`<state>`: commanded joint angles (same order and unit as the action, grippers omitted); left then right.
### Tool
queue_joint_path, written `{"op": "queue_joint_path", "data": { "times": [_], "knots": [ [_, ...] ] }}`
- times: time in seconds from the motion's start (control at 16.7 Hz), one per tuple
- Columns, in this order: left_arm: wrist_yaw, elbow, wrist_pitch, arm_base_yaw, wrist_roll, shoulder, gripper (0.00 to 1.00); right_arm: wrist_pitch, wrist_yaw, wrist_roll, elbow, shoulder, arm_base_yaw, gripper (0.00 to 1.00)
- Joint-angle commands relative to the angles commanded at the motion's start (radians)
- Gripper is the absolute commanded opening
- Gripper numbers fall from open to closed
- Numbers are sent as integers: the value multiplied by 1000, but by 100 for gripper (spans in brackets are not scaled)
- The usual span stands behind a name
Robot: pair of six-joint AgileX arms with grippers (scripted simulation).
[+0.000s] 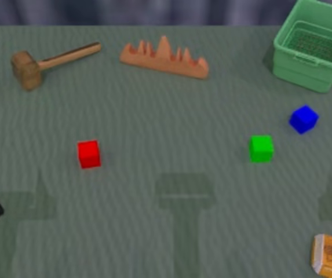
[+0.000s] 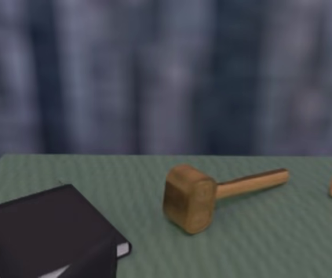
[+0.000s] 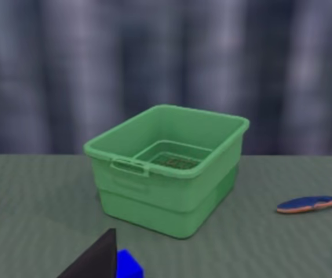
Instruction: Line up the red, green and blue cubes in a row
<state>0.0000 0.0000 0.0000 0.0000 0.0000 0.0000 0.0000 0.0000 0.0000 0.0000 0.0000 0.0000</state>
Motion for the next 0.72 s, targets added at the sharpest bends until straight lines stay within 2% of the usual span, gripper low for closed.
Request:
{"op": "queue_joint_path", "data": {
  "times": [0.36,0.72],
  "knots": [
    [2,102,-67,-23,-33,103,100,0,0,0,0,0,0,100],
    [1,497,-327,-99,-153,576,100,0,0,0,0,0,0,100]
  ]
}}
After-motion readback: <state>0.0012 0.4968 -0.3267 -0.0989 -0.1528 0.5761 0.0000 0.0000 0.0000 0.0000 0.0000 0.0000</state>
